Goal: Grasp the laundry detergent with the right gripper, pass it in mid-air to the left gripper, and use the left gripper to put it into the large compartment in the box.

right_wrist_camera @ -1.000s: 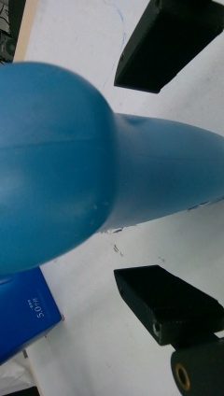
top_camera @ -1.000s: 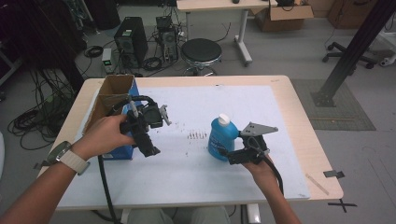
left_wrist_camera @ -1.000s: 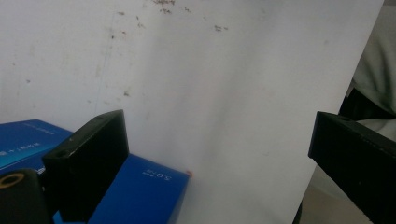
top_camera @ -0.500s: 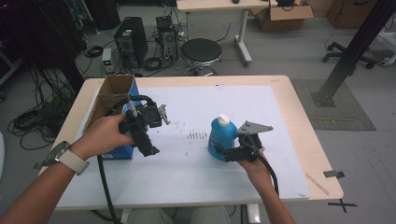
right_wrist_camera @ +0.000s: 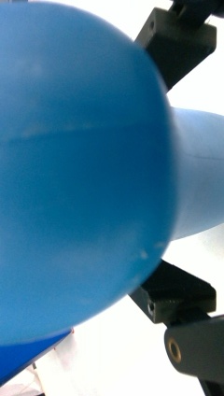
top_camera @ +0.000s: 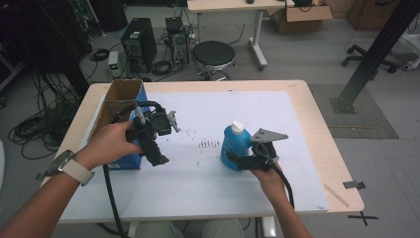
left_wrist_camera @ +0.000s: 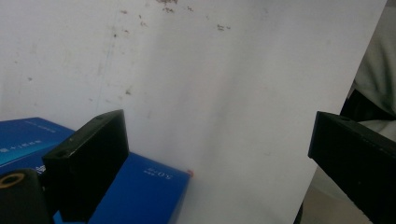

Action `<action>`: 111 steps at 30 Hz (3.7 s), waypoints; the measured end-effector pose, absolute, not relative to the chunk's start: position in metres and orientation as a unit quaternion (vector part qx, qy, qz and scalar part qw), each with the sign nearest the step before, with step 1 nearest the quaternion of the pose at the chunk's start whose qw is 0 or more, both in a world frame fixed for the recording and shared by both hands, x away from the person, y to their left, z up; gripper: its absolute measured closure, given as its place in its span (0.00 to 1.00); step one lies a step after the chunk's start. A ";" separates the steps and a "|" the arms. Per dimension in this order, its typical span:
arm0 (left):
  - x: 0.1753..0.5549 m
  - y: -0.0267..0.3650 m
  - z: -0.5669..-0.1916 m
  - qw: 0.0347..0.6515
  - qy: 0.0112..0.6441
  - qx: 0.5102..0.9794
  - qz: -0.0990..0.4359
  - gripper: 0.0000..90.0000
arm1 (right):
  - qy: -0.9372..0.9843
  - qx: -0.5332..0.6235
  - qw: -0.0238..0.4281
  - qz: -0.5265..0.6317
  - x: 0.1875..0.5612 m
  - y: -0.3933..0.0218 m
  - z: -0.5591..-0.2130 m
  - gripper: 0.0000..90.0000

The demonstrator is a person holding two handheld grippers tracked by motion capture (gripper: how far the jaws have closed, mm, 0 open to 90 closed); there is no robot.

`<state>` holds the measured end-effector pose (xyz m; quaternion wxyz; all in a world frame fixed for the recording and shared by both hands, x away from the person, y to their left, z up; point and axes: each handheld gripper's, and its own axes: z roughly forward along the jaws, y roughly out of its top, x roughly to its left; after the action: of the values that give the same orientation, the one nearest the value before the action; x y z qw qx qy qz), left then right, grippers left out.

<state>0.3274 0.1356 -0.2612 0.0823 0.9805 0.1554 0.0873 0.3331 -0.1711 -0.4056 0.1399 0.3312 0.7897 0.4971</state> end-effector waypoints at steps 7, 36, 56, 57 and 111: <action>0.327 0.136 -0.261 0.082 0.155 0.981 0.087 0.06 | 0.789 0.330 0.143 0.499 0.333 -0.171 -0.406 0.23; 0.327 0.139 -0.260 0.083 0.154 0.980 0.089 0.06 | 0.787 0.325 0.142 0.505 0.335 -0.170 -0.408 0.37; 0.328 0.143 -0.264 0.086 0.158 0.980 0.086 0.06 | 0.796 0.303 0.148 0.502 0.333 -0.169 -0.406 0.48; 0.328 0.143 -0.264 0.086 0.158 0.980 0.086 0.06 | 0.796 0.304 0.147 0.502 0.334 -0.169 -0.406 0.48; 0.317 0.091 -0.198 0.104 0.071 0.989 0.073 0.06 | 0.856 0.082 0.004 0.511 0.329 -0.156 -0.325 0.48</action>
<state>0.3168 0.0909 -0.1979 0.1039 0.9894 0.0706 0.0734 0.3287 -0.1558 -0.3251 0.0037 0.0822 0.8559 0.5106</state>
